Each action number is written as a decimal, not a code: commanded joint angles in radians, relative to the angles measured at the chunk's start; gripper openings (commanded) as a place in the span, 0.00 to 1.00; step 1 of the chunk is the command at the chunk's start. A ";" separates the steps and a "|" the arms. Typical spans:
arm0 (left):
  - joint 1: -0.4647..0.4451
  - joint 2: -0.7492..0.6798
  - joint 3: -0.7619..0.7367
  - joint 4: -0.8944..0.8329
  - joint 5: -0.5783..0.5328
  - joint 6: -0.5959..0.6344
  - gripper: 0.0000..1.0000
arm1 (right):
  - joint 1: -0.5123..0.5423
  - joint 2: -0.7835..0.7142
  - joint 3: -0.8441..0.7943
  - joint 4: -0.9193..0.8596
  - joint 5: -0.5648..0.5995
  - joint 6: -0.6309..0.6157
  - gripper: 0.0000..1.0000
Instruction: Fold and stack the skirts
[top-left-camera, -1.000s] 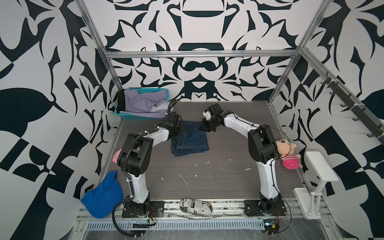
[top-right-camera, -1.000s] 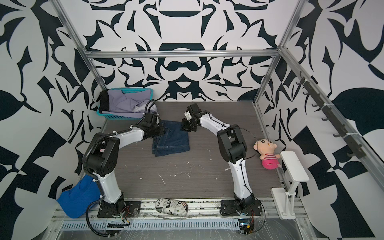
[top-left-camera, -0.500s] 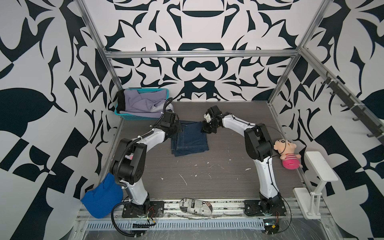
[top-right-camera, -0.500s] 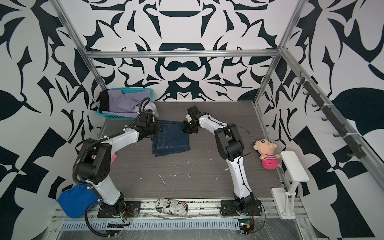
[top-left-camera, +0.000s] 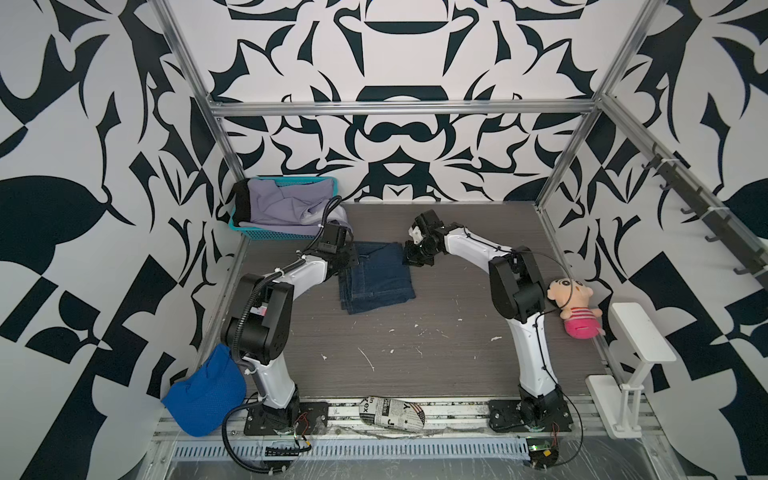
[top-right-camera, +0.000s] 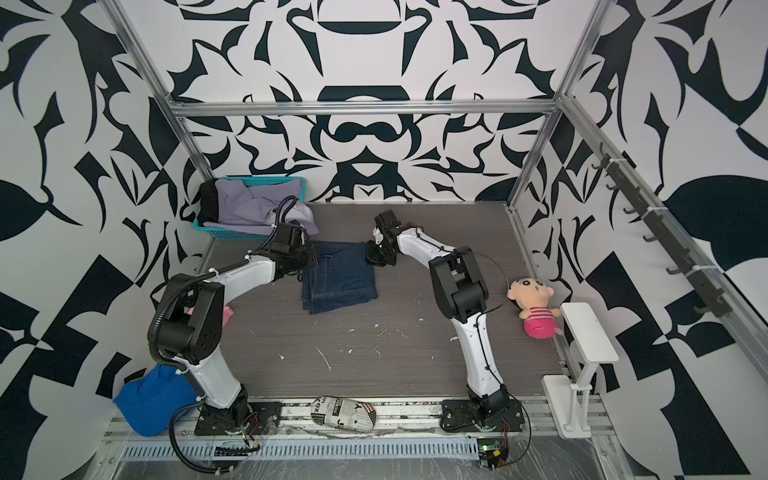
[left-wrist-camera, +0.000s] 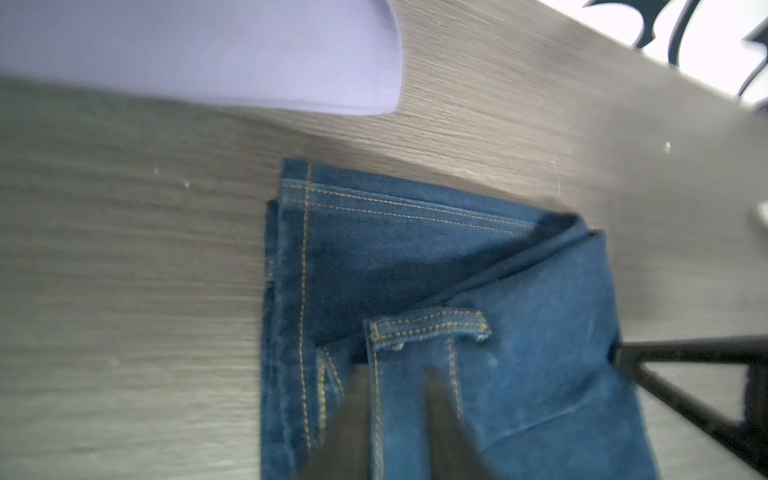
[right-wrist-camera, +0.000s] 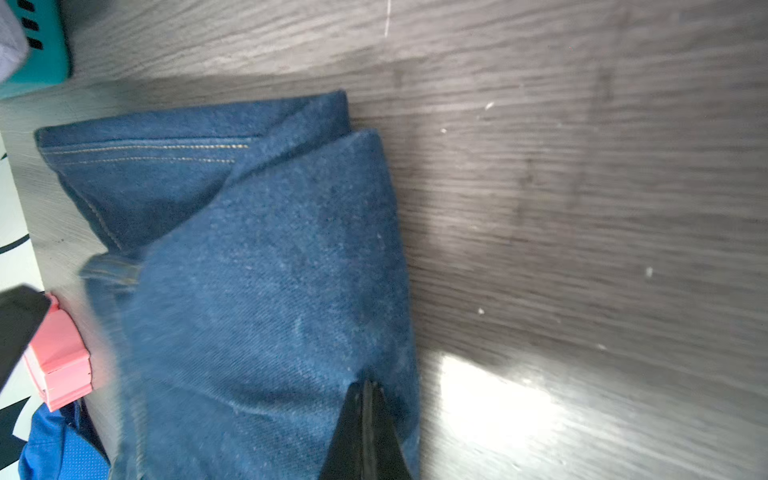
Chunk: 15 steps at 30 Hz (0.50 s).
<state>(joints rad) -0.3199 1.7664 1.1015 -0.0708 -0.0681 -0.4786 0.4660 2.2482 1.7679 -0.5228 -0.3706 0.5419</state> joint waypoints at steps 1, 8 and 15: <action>0.004 -0.057 0.023 -0.039 -0.070 0.000 0.29 | -0.003 -0.094 0.033 -0.042 0.007 -0.019 0.06; -0.075 -0.222 -0.017 -0.089 -0.077 -0.027 0.15 | 0.015 -0.228 -0.136 0.037 -0.158 -0.010 0.07; -0.158 -0.259 -0.216 -0.016 0.075 -0.138 0.00 | 0.048 -0.304 -0.377 0.215 -0.263 0.017 0.07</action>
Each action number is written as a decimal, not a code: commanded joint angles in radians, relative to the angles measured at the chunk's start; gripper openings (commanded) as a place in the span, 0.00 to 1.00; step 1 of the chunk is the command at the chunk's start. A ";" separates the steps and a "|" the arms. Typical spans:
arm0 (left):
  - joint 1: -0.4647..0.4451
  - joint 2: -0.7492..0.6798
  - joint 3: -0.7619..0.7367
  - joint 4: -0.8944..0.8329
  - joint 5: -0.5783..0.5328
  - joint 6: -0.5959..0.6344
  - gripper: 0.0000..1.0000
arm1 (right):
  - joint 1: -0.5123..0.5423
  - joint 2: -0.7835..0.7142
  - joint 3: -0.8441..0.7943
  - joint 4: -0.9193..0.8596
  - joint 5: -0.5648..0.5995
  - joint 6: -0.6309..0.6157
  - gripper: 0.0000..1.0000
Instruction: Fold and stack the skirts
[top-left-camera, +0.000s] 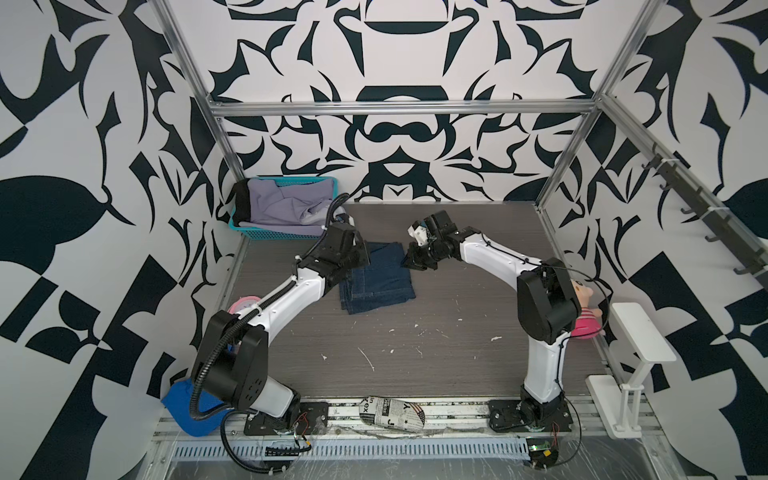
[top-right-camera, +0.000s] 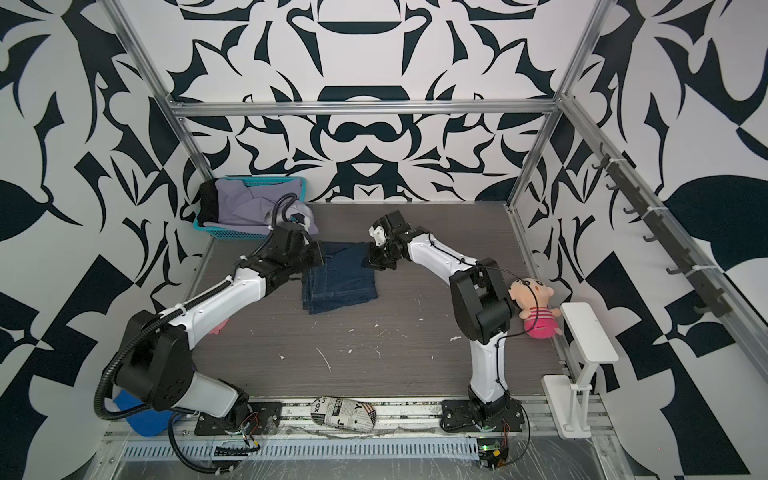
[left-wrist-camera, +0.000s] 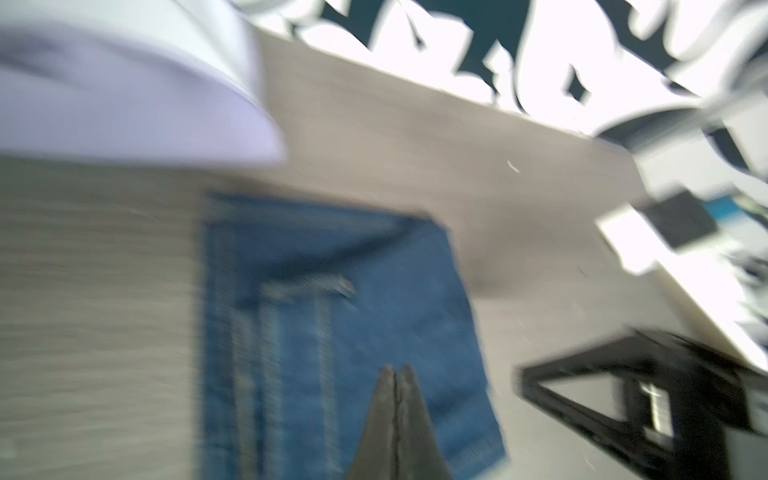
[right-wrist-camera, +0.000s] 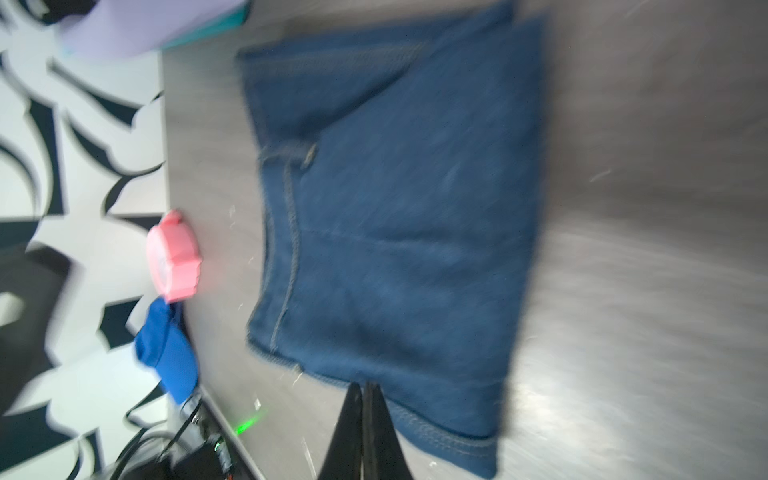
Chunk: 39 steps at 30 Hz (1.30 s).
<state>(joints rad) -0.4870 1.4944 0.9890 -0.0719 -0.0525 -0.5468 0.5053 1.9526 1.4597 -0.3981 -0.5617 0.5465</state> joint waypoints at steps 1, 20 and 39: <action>0.010 0.007 -0.156 0.013 0.070 -0.087 0.00 | 0.010 -0.006 -0.092 0.112 -0.074 0.013 0.07; 0.022 -0.155 -0.228 -0.098 -0.094 -0.012 0.09 | -0.026 -0.104 -0.106 0.073 -0.005 -0.081 0.31; 0.054 0.122 -0.253 0.114 -0.032 -0.070 0.31 | -0.137 0.145 -0.027 0.240 -0.178 -0.031 0.74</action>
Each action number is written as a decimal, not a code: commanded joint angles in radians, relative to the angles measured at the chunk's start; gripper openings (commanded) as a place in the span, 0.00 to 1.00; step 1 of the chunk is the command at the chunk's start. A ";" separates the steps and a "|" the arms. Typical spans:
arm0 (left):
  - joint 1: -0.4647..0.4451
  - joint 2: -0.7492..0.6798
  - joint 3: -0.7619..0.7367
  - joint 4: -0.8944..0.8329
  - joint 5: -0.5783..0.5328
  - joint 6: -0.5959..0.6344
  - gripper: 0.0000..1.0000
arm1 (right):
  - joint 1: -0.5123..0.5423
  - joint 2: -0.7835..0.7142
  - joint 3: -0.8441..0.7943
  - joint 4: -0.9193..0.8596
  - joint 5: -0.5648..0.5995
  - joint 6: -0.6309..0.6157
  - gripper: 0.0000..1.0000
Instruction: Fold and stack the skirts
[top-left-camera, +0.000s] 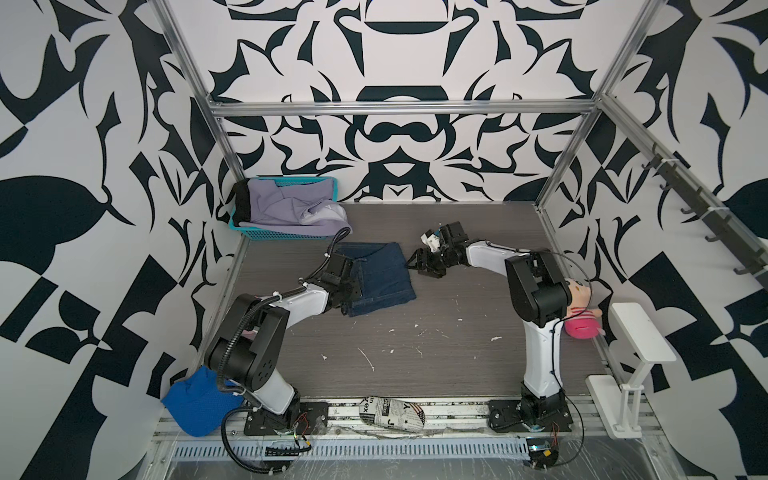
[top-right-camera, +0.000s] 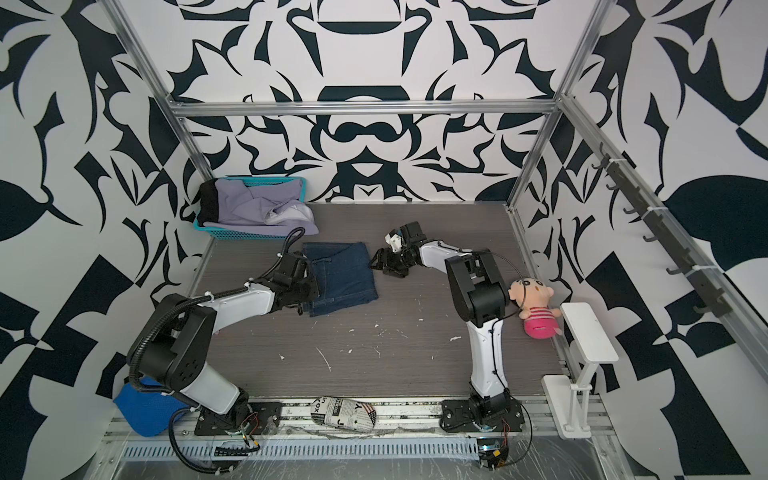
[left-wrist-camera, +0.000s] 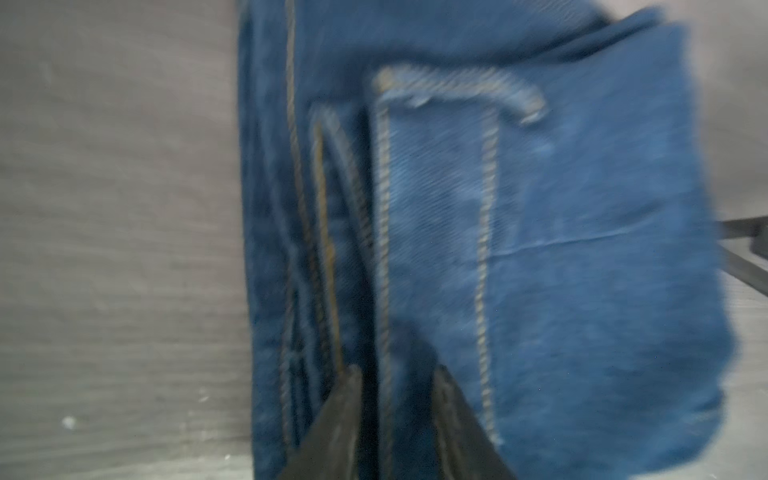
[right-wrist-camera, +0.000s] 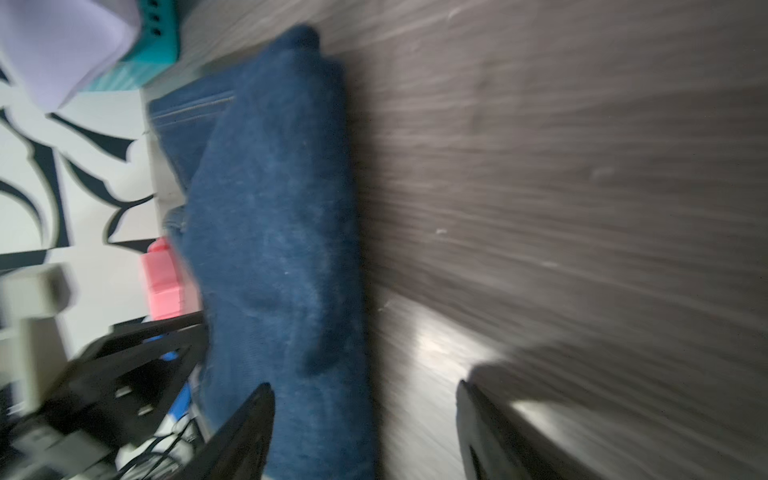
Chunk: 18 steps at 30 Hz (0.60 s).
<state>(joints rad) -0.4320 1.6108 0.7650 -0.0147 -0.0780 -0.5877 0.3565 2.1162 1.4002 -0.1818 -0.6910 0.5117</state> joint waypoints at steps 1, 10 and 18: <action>0.000 0.007 -0.039 0.062 -0.011 -0.030 0.32 | 0.016 -0.011 0.032 0.023 -0.054 0.003 0.74; 0.000 0.049 -0.067 0.109 -0.019 -0.032 0.30 | 0.068 0.075 0.027 0.136 -0.146 0.065 0.71; -0.001 0.062 -0.061 0.119 -0.015 -0.040 0.28 | 0.075 0.088 0.027 0.218 -0.159 0.120 0.30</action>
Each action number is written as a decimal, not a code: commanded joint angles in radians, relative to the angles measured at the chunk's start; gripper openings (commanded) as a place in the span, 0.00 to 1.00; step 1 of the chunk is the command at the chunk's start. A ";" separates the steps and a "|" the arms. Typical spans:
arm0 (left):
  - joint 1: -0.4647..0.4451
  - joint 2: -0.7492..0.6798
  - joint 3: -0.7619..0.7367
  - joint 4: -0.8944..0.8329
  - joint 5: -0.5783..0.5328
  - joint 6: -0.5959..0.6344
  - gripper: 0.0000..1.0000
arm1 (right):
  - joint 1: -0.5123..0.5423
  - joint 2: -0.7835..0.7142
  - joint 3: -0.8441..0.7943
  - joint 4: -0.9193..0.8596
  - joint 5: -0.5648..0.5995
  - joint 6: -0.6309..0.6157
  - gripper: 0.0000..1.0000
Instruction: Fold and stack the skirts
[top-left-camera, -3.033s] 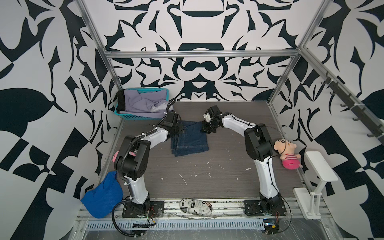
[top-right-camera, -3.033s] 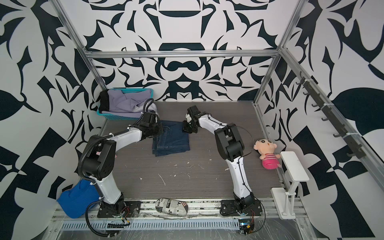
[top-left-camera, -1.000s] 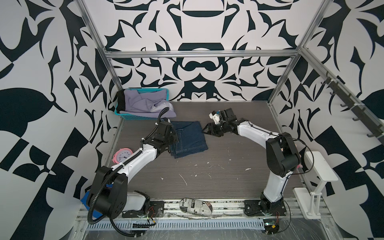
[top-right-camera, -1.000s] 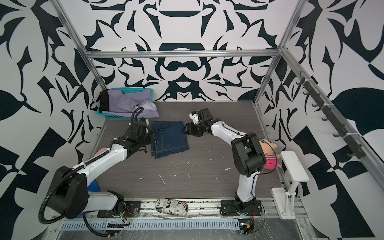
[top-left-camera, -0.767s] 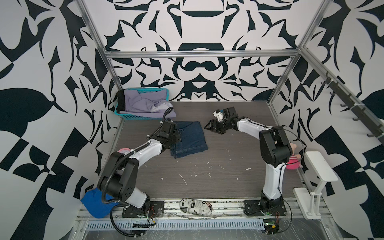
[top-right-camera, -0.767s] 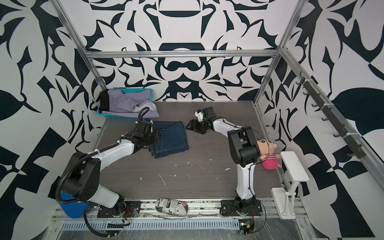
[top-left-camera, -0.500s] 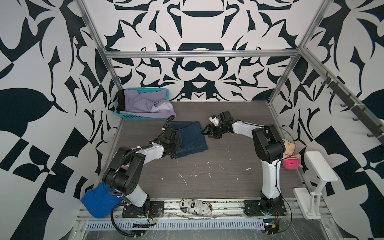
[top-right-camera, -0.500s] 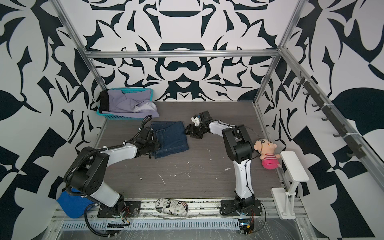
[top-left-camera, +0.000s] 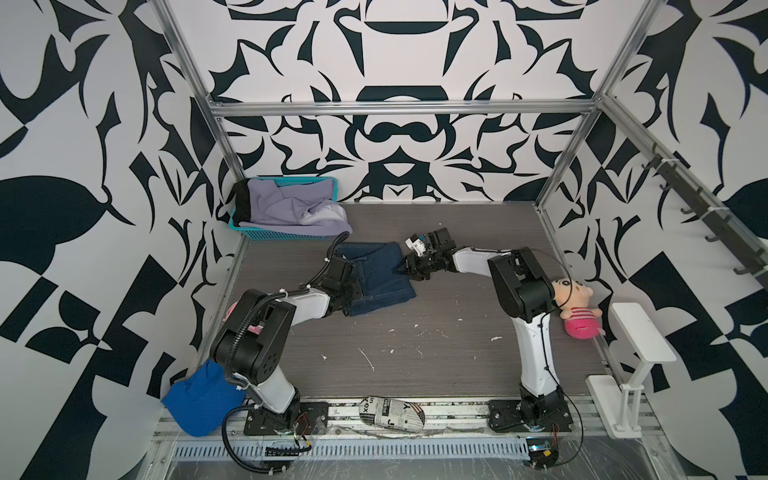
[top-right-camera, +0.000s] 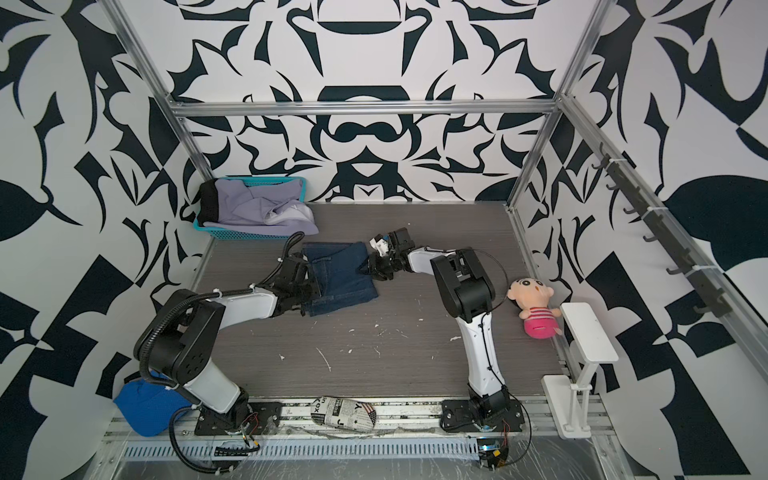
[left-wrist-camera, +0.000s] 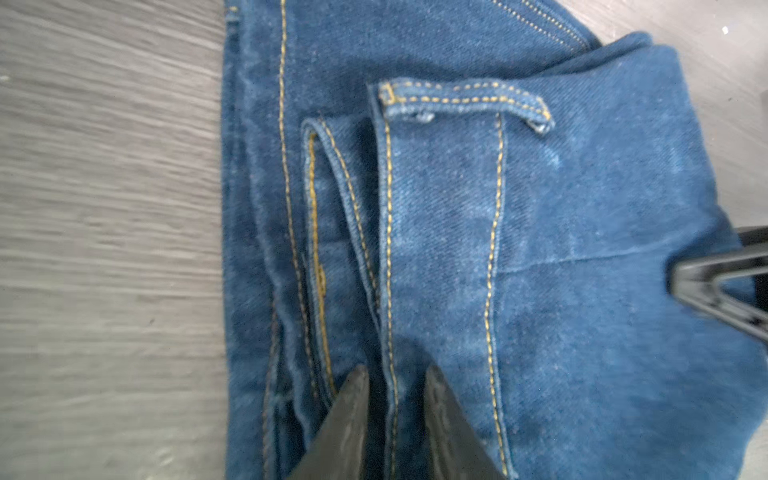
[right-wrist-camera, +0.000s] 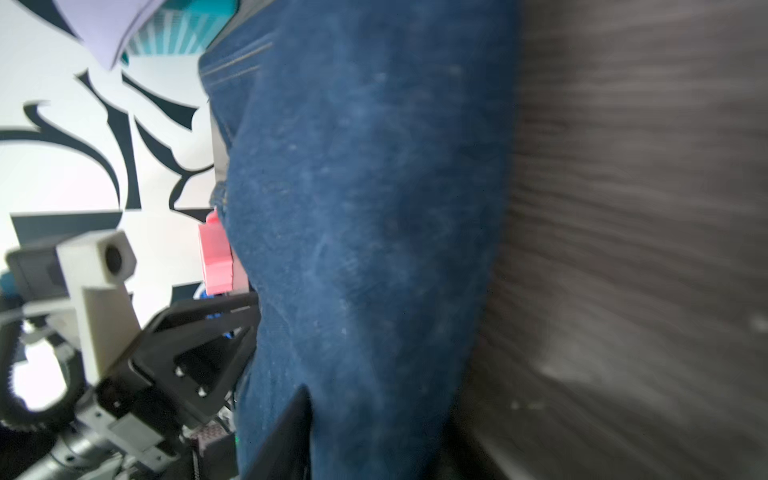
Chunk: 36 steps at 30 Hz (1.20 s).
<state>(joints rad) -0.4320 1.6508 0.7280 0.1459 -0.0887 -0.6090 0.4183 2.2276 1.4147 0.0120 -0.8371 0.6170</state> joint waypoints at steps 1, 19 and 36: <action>0.000 0.005 -0.027 -0.047 -0.011 -0.020 0.29 | 0.011 -0.027 0.020 0.002 -0.007 0.003 0.28; 0.019 -0.667 -0.081 -0.312 -0.274 0.053 0.73 | -0.166 -0.048 0.533 -0.789 0.369 -0.512 0.00; 0.018 -0.654 -0.053 -0.342 -0.231 0.110 0.75 | -0.482 0.279 1.281 -1.247 0.674 -1.016 0.00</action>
<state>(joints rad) -0.4171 0.9916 0.6571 -0.1802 -0.3267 -0.5186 -0.0669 2.5492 2.7106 -1.1763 -0.2131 -0.2520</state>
